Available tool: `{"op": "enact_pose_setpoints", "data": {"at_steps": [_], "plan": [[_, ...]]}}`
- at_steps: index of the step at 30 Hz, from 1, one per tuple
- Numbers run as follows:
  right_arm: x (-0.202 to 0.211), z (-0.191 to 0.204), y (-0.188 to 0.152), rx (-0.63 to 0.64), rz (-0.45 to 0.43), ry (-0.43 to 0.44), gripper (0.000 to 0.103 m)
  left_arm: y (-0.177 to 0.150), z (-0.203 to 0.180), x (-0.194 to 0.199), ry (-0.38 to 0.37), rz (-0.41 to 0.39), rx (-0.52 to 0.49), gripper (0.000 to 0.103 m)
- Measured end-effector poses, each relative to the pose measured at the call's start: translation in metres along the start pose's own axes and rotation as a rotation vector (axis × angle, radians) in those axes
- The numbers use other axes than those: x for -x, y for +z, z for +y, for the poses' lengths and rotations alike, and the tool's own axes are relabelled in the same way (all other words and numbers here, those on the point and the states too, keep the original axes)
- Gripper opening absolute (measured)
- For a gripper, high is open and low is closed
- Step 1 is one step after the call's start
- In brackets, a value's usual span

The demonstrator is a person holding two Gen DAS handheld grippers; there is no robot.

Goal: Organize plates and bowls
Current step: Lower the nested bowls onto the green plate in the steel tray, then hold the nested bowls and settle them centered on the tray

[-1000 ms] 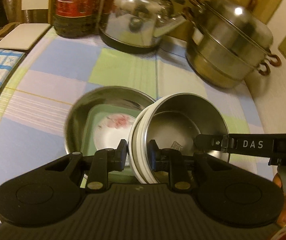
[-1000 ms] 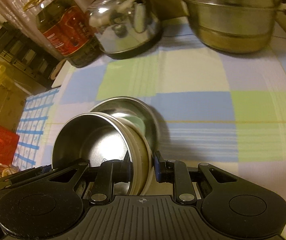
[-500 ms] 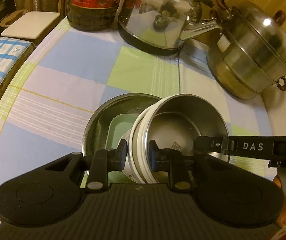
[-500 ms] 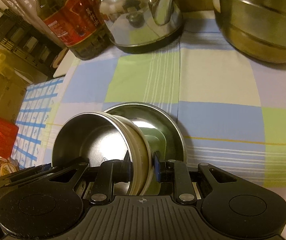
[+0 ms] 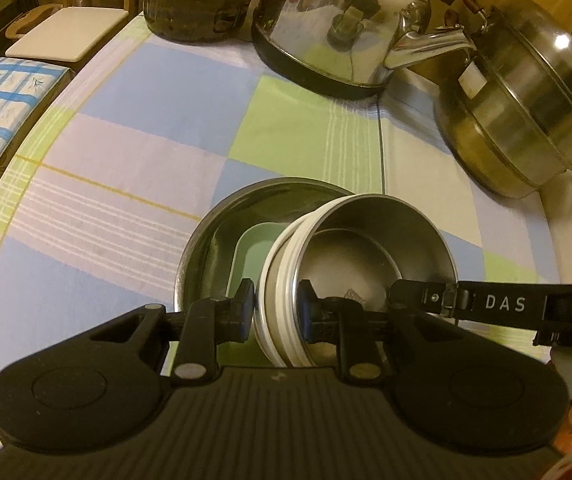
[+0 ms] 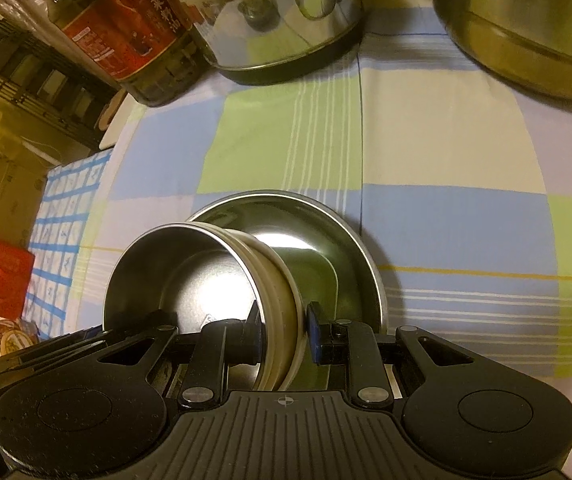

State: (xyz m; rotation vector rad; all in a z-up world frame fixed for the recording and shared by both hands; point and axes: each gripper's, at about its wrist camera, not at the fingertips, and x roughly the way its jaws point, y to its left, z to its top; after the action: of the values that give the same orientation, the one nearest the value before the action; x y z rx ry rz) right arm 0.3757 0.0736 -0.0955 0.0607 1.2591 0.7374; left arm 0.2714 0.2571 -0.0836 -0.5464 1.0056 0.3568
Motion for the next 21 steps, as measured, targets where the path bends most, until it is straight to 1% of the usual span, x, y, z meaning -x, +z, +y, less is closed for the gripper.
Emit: {"op": "enact_pose_setpoints", "data": {"at_steps": [9, 21], "plan": [[-0.0053, -0.0028, -0.0005, -0.008, 0.010, -0.002, 0.022, -0.0021, 0.0004, -0.0065, 0.004, 0.011, 0.005, 0.020], [-0.0063, 0.0022, -0.0023, 0.021, 0.006, -0.003, 0.022, -0.0019, 0.0023, -0.0079, 0.009, 0.011, 0.006, 0.019]]}}
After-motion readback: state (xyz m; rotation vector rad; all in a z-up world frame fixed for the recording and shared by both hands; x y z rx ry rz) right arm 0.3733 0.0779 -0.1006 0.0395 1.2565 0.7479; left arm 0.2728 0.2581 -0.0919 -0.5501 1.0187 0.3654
